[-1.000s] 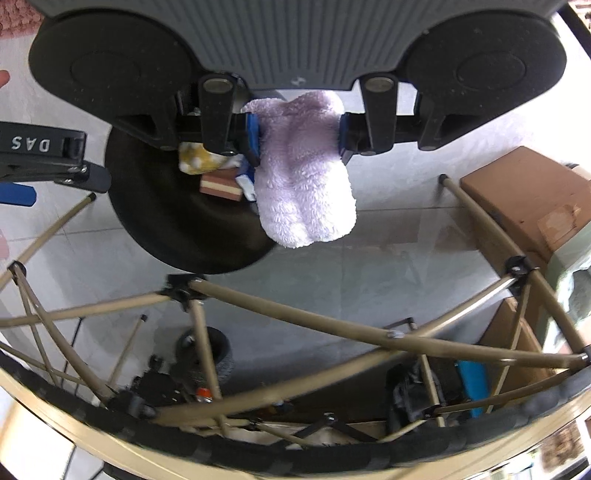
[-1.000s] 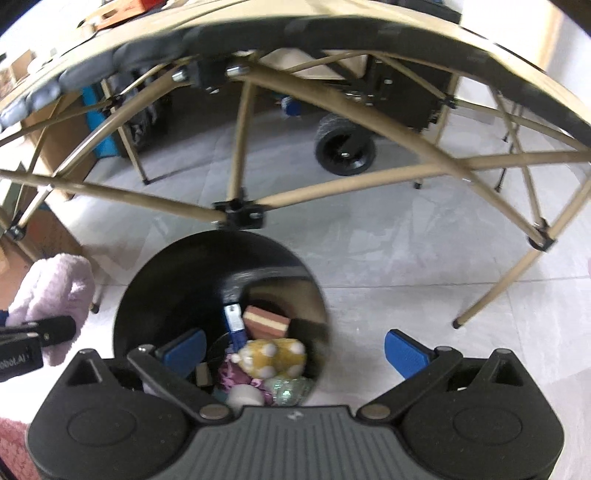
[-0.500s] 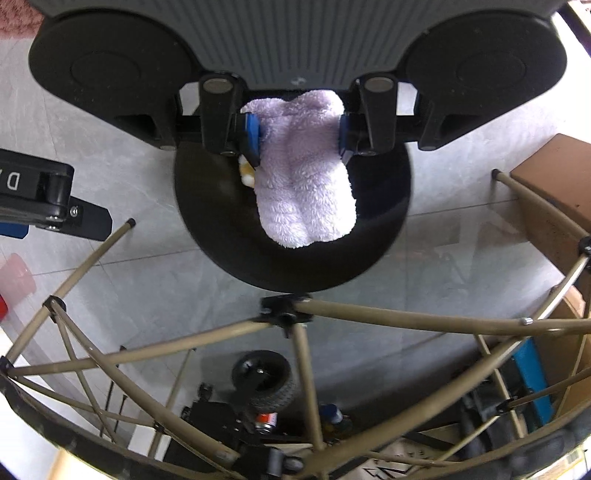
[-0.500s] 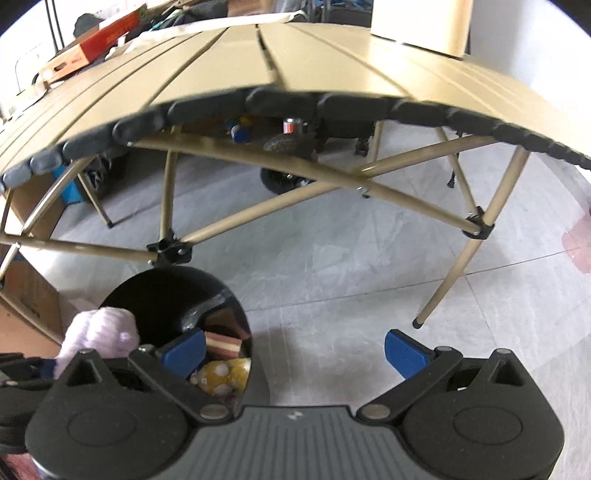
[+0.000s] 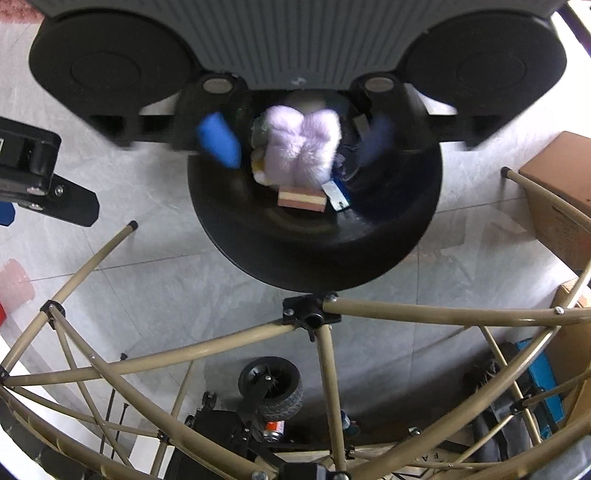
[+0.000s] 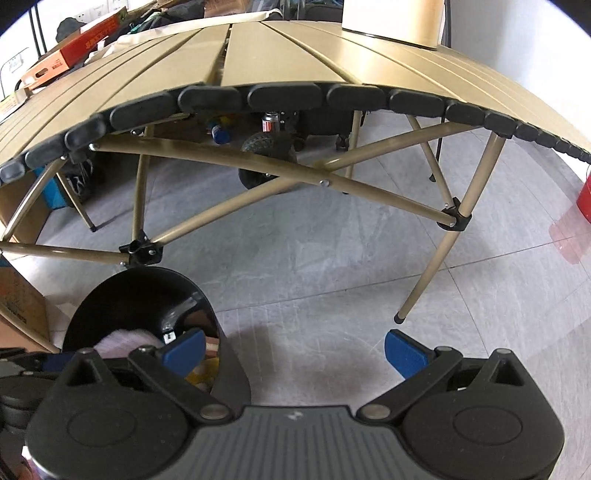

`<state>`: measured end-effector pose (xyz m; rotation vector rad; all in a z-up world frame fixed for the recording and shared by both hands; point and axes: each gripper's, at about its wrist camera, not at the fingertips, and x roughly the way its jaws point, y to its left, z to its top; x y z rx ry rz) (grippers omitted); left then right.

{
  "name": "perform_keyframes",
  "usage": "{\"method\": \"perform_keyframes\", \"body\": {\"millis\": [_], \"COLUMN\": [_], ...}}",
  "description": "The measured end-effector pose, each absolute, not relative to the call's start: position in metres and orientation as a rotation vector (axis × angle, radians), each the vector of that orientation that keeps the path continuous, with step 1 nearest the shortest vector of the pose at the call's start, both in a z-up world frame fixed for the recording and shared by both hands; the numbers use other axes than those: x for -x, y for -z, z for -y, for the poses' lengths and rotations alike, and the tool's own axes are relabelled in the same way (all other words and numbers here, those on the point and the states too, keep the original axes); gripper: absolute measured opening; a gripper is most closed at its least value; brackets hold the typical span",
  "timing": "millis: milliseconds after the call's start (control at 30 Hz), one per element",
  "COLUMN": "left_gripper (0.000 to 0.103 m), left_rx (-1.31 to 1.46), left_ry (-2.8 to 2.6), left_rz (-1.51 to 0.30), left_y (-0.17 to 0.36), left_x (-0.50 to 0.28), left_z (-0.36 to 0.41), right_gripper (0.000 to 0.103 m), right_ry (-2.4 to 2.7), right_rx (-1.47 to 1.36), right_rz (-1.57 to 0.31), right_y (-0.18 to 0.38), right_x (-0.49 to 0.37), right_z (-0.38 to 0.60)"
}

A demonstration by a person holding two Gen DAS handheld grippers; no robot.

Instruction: Collect trash

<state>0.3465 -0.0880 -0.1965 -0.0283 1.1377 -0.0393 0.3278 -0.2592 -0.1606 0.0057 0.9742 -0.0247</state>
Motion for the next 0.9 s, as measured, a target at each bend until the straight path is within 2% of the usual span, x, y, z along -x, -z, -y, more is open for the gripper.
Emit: {"method": "perform_keyframes", "body": {"millis": [33, 467, 900], "left_gripper": [0.103, 0.103, 0.103], "left_rx": [0.023, -0.007, 0.049], "left_ry": [0.031, 0.021, -0.015], "left_rz": [-1.133, -1.121, -0.837], "left_y": [0.196, 0.193, 0.123], "left_x": [-0.346, -0.344, -0.274], "left_z": [0.088, 0.083, 0.006], "right_gripper": [0.103, 0.103, 0.103], "right_ry": [0.024, 0.016, -0.080], "right_rx": [-0.005, -0.008, -0.052], "right_rz": [-0.974, -0.963, -0.812], "right_y": [0.160, 0.158, 0.122], "right_x": [-0.328, -0.326, -0.269], "right_z": [0.259, 0.258, 0.238]}}
